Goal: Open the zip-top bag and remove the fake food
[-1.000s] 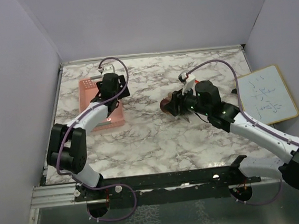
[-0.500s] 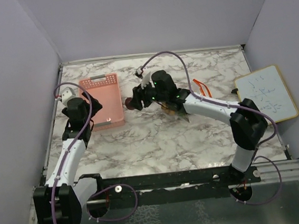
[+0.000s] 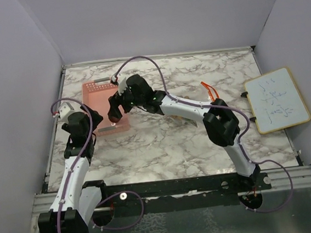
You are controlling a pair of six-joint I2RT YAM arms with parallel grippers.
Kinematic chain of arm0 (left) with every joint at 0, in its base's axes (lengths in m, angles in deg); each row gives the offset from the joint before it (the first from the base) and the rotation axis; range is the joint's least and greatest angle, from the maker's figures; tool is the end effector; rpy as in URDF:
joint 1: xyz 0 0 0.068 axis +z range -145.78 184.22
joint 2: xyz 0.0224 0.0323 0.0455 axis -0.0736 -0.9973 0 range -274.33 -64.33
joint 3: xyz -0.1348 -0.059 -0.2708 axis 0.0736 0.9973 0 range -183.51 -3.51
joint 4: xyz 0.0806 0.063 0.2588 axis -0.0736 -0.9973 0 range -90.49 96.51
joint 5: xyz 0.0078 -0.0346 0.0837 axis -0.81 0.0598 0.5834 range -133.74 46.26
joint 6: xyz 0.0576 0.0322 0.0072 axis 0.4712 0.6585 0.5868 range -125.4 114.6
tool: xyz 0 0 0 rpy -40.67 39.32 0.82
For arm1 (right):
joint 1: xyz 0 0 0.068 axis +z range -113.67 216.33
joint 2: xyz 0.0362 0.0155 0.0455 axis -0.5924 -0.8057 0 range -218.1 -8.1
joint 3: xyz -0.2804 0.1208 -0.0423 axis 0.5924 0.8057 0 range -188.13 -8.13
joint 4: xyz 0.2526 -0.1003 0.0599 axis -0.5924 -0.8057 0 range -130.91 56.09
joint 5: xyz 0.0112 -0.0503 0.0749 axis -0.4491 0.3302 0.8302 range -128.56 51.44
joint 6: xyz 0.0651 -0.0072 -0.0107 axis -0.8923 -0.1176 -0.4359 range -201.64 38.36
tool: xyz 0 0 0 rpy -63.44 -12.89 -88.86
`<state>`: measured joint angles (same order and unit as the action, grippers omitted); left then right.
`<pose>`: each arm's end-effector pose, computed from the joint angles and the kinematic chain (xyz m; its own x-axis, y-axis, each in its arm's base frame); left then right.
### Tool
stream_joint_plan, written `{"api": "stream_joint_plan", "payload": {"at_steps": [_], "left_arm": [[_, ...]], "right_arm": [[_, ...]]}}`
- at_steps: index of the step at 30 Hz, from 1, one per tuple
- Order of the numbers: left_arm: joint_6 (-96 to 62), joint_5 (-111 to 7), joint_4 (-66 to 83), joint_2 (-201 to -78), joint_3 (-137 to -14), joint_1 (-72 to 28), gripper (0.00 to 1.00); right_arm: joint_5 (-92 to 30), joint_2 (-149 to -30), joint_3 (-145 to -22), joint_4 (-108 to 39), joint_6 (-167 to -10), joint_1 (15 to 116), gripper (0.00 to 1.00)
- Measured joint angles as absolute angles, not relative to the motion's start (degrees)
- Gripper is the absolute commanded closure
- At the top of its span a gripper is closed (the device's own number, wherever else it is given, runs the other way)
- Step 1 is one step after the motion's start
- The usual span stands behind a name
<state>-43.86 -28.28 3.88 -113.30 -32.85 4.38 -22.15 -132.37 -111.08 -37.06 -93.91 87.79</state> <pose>0.2058 0.0145 0.2610 -0.1415 -0.5999 -0.7875 -0.4309 0.7535 -0.4966 0.3429 0.4545 0.2706 -0.4457 -0.2325 -0.8645 -0.8349 0.4563 0.3077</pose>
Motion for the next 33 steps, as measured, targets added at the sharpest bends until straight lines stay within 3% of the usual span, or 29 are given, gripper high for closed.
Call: {"api": "stream_joint_plan", "payload": {"at_steps": [8, 15, 19, 23, 28, 33], "left_arm": [[-42.24, -29.22, 3.86, -113.52, -32.85, 4.38, 0.15], [-40.12, -32.80, 3.05, -111.51, -34.47, 2.96, 0.07], [-39.55, -31.49, 3.73, -116.43, -40.00, -8.55, 0.06], [-39.29, -27.77, 7.79, -125.17, -45.03, -26.46, 0.06], [-39.31, -23.47, 11.44, -139.18, -51.13, -38.91, 0.06], [-39.09, -21.50, 13.30, -149.91, -58.67, -46.45, 0.06]], "right_arm": [[-23.77, -133.57, -113.97, -41.87, -91.77, 87.70, 0.14], [-30.83, -110.69, -95.63, -40.45, -91.82, 86.67, 0.13], [-32.52, -93.66, -83.79, -36.50, -92.69, 79.48, 0.13], [-34.29, -78.67, -71.37, -34.90, -94.37, 60.86, 0.12], [-34.24, -72.00, -60.77, -36.98, -96.54, 43.88, 0.11], [-36.62, -71.28, -51.22, -37.85, -100.65, 38.78, 0.09]]}}
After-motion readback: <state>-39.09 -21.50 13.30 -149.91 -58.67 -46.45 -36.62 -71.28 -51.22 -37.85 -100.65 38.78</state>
